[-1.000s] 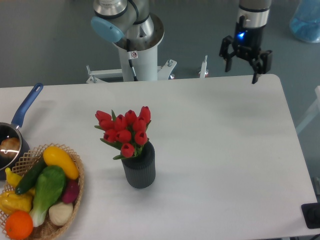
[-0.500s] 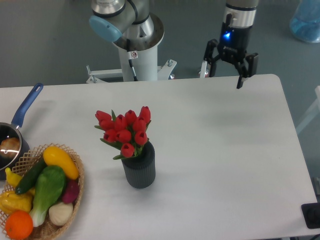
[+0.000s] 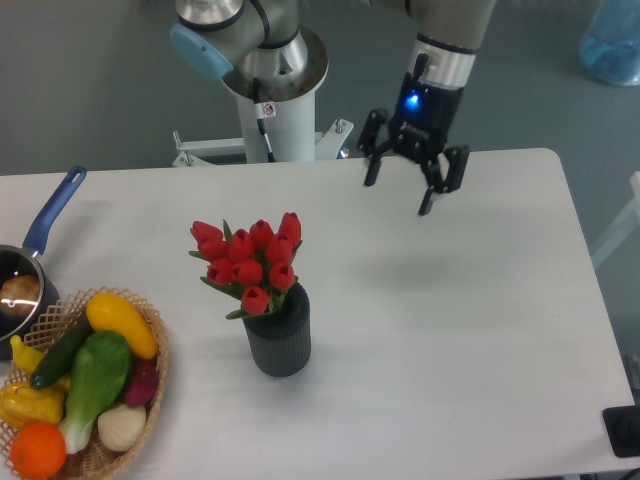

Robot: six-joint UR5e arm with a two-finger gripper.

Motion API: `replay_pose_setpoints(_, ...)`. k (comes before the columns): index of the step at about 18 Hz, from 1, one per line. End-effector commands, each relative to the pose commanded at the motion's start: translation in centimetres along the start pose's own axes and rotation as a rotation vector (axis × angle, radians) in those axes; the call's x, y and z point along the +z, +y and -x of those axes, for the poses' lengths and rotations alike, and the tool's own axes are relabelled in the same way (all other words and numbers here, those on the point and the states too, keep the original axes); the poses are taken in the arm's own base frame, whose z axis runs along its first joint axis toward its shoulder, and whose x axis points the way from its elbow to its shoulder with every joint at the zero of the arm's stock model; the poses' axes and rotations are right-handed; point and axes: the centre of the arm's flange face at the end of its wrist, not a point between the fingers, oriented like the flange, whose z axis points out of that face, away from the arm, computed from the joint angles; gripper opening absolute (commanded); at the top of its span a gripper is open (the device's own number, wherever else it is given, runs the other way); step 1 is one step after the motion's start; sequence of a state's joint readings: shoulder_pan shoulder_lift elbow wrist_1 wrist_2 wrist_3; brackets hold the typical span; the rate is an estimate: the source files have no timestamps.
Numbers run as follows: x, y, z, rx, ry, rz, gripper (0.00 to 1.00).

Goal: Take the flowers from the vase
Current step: 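Move the open gripper toward the red tulips in the black vase, then lower the gripper around the tulip stems just above the vase rim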

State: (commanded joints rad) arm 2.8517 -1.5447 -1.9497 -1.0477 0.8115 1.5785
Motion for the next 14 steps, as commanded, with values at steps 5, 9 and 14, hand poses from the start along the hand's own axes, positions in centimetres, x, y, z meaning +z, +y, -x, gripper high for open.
replay_pose_setpoints(5,3.8,-1.8,-0.9,0.046,0.080,-0.009,1.00)
replay_pose_setpoints(9,6.3,-1.9,-1.3,0.048,0.133,-0.013,1.00)
replay_pose_setpoints(14,7.7,-2.0,-1.5,0.076,0.161,0.001,1.00)
